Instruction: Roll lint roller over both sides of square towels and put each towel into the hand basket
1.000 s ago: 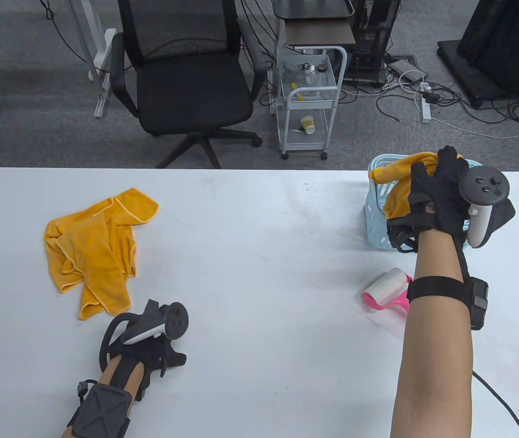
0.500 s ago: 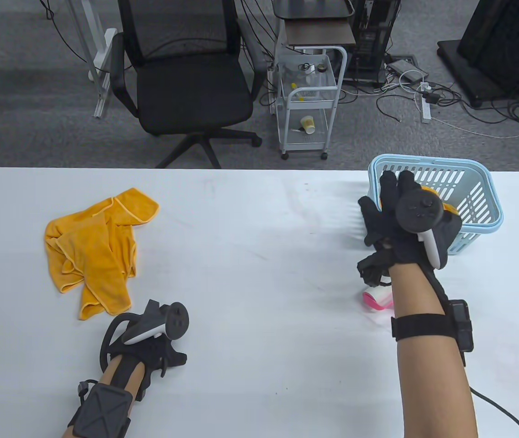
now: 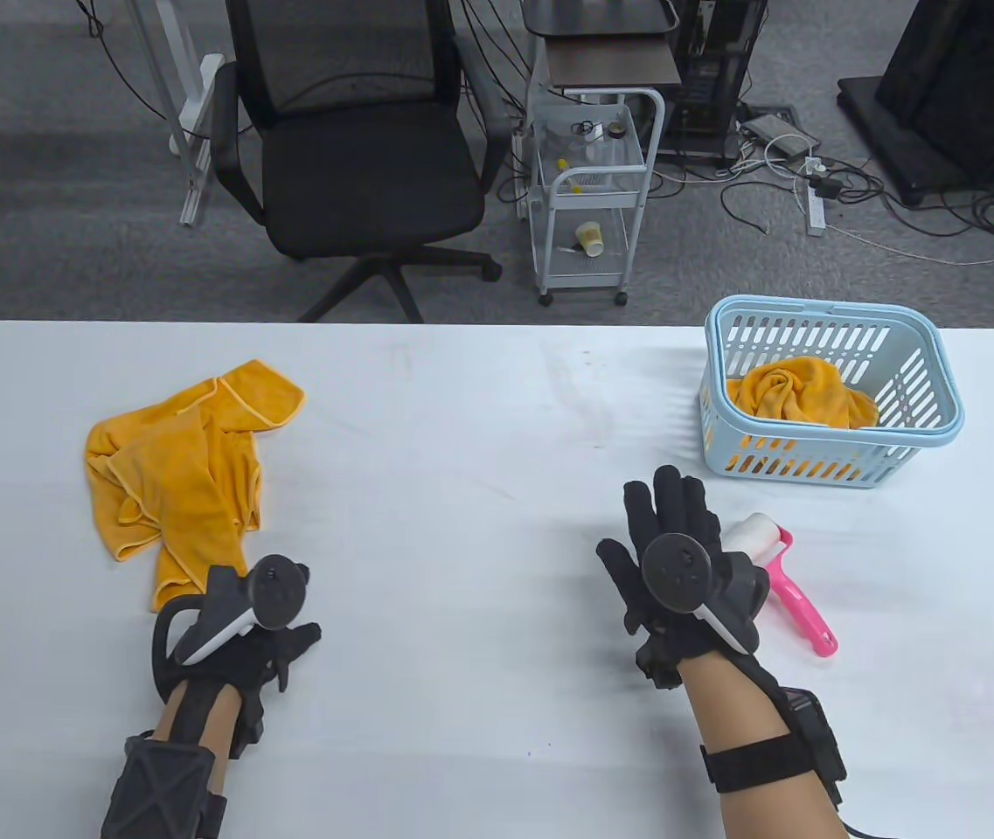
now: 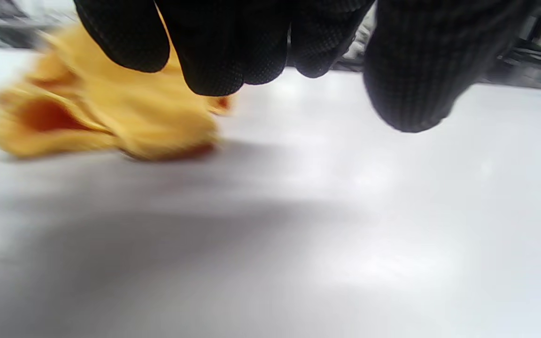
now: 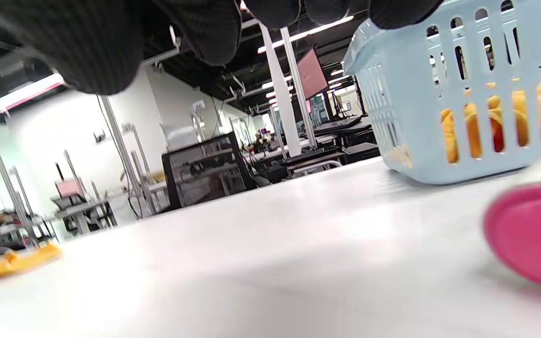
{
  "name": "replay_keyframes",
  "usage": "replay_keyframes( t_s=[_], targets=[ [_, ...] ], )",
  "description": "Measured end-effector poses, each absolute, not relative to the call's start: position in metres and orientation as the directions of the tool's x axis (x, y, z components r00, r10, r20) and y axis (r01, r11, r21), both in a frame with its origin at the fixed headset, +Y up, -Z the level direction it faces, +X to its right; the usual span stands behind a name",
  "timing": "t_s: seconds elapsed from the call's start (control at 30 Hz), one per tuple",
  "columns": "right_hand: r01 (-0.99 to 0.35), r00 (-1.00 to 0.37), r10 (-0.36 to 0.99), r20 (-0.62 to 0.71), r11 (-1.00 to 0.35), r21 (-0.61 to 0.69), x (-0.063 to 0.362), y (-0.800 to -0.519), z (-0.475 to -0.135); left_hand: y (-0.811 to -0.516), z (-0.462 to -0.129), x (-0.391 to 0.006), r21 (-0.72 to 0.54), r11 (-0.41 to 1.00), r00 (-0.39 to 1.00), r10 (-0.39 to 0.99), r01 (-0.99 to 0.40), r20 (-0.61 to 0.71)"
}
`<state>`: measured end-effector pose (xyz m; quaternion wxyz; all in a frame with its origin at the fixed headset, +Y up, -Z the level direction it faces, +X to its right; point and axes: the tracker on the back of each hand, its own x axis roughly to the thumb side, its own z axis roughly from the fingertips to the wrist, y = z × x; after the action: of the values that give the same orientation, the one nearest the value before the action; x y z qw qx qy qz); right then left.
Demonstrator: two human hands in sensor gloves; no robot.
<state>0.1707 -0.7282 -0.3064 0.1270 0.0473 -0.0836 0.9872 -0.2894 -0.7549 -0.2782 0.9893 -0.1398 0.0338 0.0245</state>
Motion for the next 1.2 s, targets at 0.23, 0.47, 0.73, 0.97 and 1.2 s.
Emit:
replay_keyframes(
  t_s=[0.23, 0.47, 0.73, 0.97, 1.2],
  targets=[
    [-0.285, -0.954, 0.268, 0.131, -0.949, -0.135, 0.171, -0.733, -0.305, -0.762, -0.291, -0.358, -0.371, 0.927, 0.930, -0.173, 0.043, -0.325],
    [-0.272, -0.954, 0.252, 0.162, -0.955, -0.119, 0.168, -0.733, -0.303, -0.780, -0.309, -0.389, -0.399, 0.914, 0.894, -0.115, -0.075, -0.433],
    [-0.260, -0.953, 0.242, 0.182, -0.962, -0.084, 0.164, -0.735, -0.301, -0.786, -0.323, -0.385, -0.374, 0.926, 0.887, -0.215, 0.052, -0.408],
    [-0.260, -0.950, 0.241, 0.200, -0.963, -0.073, 0.160, -0.736, -0.301, -0.741, -0.326, -0.359, -0.292, 0.955, 0.937, -0.061, -0.044, -0.343],
    [-0.295, -0.925, 0.259, 0.276, -0.951, -0.094, 0.148, -0.728, -0.293, -0.649, -0.316, -0.275, -0.011, 0.994, 0.990, 0.108, -0.109, -0.093]
  ],
)
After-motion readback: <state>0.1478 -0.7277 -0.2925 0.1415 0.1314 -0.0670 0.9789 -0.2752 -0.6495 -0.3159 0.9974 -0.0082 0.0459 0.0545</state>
